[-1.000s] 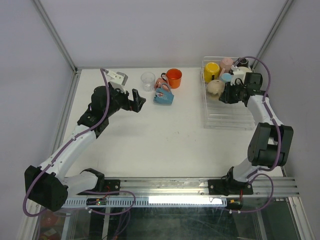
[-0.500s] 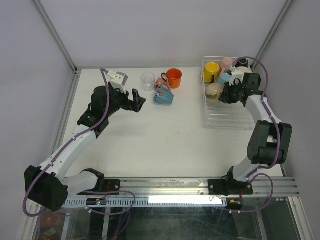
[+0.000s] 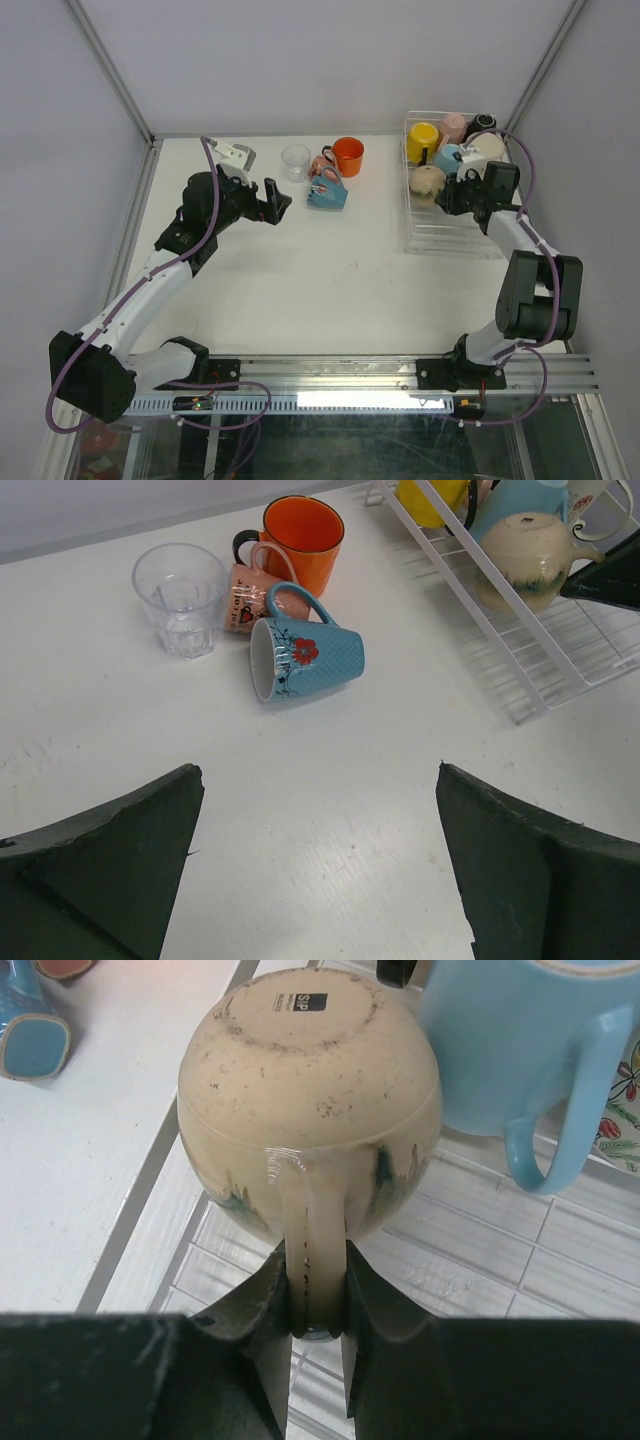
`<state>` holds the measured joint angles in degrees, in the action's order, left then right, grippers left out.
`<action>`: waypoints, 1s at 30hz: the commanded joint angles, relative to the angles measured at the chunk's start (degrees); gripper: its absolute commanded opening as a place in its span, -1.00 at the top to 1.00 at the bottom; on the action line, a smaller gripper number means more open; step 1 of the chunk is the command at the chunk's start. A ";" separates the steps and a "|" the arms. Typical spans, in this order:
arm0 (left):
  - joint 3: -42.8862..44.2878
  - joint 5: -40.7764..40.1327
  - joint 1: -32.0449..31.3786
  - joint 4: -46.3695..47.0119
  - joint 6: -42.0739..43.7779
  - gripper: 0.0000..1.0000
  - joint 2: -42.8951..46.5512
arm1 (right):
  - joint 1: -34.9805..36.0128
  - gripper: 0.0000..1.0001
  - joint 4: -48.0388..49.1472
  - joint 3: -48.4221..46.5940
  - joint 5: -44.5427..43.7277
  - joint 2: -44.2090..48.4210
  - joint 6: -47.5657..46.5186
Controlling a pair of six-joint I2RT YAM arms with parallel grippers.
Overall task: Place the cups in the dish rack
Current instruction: Turn the cup upside down in the dish rack.
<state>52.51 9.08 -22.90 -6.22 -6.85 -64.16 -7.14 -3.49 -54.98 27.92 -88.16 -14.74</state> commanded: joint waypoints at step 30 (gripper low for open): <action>-0.27 1.20 -0.05 2.17 0.49 -0.98 0.40 | 1.14 0.33 -7.61 -8.00 -2.33 -0.62 -10.31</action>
<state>52.51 9.21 -22.90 -6.20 -6.87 -64.16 -6.79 -13.28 -58.94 26.76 -89.84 -23.38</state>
